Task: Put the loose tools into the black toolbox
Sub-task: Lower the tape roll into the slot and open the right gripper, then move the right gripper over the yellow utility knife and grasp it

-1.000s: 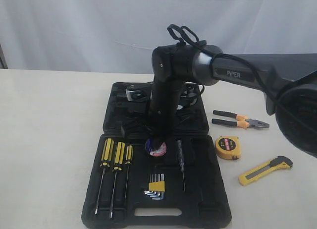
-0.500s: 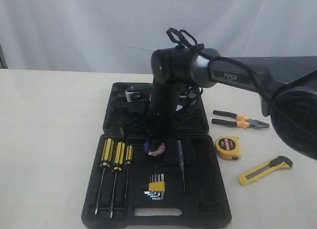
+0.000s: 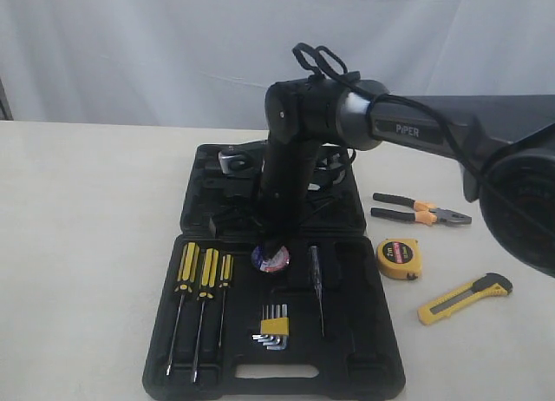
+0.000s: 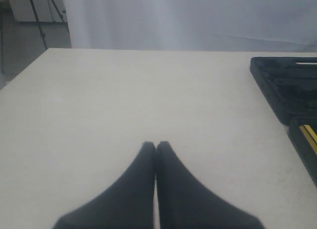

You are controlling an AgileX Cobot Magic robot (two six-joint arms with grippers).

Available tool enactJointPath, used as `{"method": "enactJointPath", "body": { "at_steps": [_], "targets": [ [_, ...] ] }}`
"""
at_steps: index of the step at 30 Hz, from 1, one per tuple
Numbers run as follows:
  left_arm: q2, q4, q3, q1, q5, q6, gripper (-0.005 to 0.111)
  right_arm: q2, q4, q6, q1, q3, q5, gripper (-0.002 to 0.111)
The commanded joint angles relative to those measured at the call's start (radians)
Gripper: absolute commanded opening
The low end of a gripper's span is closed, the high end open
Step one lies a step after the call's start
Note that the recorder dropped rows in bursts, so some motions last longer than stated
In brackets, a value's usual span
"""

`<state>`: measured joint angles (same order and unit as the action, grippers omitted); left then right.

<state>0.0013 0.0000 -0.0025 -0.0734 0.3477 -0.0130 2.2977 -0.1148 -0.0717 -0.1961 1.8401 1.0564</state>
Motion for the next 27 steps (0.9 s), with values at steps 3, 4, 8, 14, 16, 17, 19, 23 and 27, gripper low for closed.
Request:
{"method": "enactJointPath", "body": {
  "at_steps": [3, 4, 8, 14, 16, 17, 19, 23, 27],
  "targets": [
    [-0.001, 0.0, 0.003, 0.005, -0.005, 0.006, 0.0, -0.033, -0.014, 0.01, 0.004, -0.003, 0.029, 0.0],
    [-0.001, 0.0, 0.003, 0.005, -0.005, 0.006, 0.0, -0.052, -0.014, 0.013, 0.004, -0.003, 0.038, 0.0],
    [-0.001, 0.0, 0.003, 0.005, -0.005, 0.006, 0.0, -0.121, -0.014, 0.013, 0.015, -0.003, 0.085, 0.0],
    [-0.001, 0.0, 0.003, 0.005, -0.005, 0.006, 0.0, -0.254, -0.018, -0.007, 0.108, -0.003, 0.165, 0.0],
    [-0.001, 0.0, 0.003, 0.005, -0.005, 0.006, 0.0, -0.292, -0.016, -0.01, 0.139, -0.005, 0.165, 0.0],
    [-0.001, 0.0, 0.003, 0.005, -0.005, 0.006, 0.0, -0.313, -0.016, -0.015, 0.157, -0.014, 0.165, 0.0],
    [-0.001, 0.0, 0.003, 0.005, -0.005, 0.006, 0.0, -0.36, -0.016, -0.024, 0.191, -0.049, 0.165, 0.0],
    [-0.001, 0.0, 0.003, 0.005, -0.005, 0.006, 0.0, -0.475, -0.008, -0.035, 0.259, -0.17, 0.165, 0.0],
    [-0.001, 0.0, 0.003, 0.005, -0.005, 0.006, 0.0, -0.6, 0.01, -0.051, 0.327, -0.332, 0.165, 0.0]
  ]
}}
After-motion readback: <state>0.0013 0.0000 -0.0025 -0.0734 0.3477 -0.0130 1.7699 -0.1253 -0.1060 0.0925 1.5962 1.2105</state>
